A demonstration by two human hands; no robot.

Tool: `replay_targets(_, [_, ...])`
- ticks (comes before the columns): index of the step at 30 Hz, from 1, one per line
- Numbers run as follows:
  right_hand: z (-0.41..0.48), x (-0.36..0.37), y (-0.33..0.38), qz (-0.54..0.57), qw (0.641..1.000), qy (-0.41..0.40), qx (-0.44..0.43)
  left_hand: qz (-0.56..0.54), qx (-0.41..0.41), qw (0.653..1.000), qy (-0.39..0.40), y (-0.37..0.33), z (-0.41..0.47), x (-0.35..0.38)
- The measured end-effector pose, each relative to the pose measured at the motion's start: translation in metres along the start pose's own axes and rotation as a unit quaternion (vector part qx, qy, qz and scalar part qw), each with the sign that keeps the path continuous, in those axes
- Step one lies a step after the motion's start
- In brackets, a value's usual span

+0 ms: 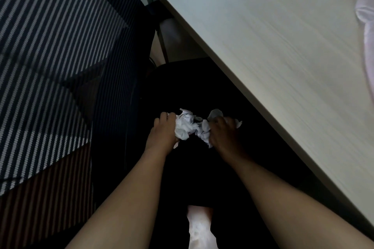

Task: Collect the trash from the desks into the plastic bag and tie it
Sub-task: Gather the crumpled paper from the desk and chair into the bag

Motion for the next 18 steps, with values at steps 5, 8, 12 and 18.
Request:
replay_targets(5, [-0.005,-0.024,-0.019,-0.008,0.994,-0.073,0.084,-0.122,-0.028,0.988,-0.085,-0.001,-0.021,-0.011])
replay_targets(8, [-0.010,-0.027,-0.011,0.029,0.995,-0.078,0.056,-0.062,0.022,0.993,-0.098,-0.010,-0.033,-0.010])
replay_targets(12, [-0.011,0.002,0.000,0.058,0.997,0.041,0.014,-0.004,0.086,0.995,-0.053,-0.015,-0.025,0.008])
replay_targets(18, [-0.001,0.020,-0.005,0.005,0.999,0.033,0.013,0.016,0.059,0.995,-0.083,0.000,-0.013,0.013])
Point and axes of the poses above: each hand's wrist, its own z-axis towards the middle knuckle, its own x-axis out of the palm, y = z × x, the point moved 8 cm from there along z, towards the middle knuckle, and after that the axes turned 6 degrees about z, right-handed, at the moved point
